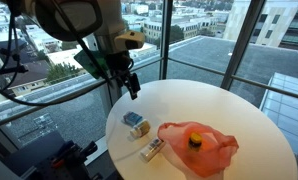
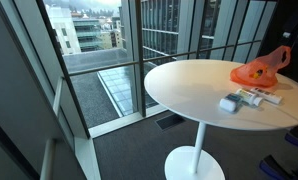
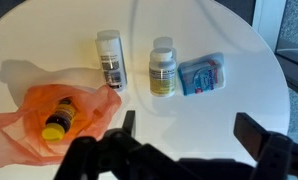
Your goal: Place the white bottle on the right inside the plastic bag
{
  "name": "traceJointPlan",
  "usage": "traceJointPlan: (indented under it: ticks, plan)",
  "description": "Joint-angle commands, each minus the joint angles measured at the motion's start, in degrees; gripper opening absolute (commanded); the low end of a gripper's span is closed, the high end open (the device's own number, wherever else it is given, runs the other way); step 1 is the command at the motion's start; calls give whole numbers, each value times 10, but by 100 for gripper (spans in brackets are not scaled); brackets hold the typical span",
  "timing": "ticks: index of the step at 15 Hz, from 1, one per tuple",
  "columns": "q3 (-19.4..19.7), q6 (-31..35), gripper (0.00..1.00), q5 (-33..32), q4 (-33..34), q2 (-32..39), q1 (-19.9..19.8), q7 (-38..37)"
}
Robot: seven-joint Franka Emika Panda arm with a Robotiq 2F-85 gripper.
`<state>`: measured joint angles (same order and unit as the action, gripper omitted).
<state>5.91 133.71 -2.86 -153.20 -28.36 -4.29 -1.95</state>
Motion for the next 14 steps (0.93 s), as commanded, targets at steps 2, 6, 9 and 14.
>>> traceJointPlan:
  ticks: [2, 6, 9, 14]
  plan:
    - [12, 29, 100, 11, 1, 41, -17, 13]
    - [41, 82, 100, 35, 1, 100, -18, 42]
    - [71, 120, 100, 82, 2, 150, -14, 95]
    - [100, 135, 100, 142, 20, 237, -30, 168]
